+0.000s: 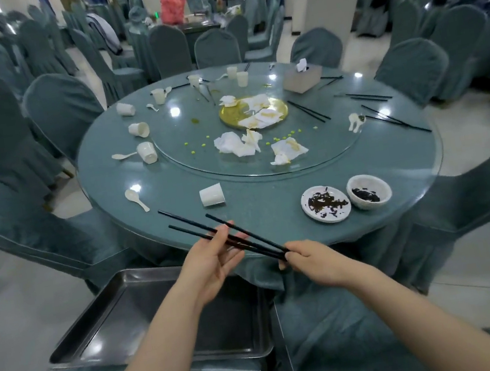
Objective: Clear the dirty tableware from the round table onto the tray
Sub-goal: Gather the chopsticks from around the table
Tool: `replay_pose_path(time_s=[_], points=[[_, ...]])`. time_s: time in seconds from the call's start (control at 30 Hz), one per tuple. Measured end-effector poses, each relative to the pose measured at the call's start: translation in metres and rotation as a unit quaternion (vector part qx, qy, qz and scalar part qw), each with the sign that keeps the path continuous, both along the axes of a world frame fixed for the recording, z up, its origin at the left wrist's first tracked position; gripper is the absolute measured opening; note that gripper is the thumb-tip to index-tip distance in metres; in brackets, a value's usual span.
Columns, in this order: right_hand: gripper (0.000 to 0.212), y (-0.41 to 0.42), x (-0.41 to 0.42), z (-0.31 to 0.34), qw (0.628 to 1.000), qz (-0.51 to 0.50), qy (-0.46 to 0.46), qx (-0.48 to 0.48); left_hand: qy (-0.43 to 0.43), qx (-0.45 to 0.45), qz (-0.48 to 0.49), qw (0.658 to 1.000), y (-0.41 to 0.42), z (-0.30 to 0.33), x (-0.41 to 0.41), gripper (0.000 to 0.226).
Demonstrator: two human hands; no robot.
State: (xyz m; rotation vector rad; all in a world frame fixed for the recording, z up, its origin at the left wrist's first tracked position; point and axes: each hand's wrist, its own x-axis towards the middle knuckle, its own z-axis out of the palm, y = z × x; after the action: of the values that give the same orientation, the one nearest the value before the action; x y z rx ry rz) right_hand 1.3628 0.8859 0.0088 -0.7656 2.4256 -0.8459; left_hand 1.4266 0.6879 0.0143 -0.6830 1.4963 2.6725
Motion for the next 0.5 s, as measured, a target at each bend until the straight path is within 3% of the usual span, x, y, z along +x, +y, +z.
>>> replay_pose_path(time_s=[0.2, 0.5], points=[[0.037, 0.021, 0.039, 0.012, 0.997, -0.029, 0.075, 0.008, 0.025, 0.012, -0.003, 1.000, 0.010, 0.016, 0.047, 0.035], [0.035, 0.061, 0.130, 0.033, 0.997, -0.060, 0.053, 0.004, 0.031, 0.031, 0.012, 0.999, 0.058, 0.026, 0.142, 0.030]])
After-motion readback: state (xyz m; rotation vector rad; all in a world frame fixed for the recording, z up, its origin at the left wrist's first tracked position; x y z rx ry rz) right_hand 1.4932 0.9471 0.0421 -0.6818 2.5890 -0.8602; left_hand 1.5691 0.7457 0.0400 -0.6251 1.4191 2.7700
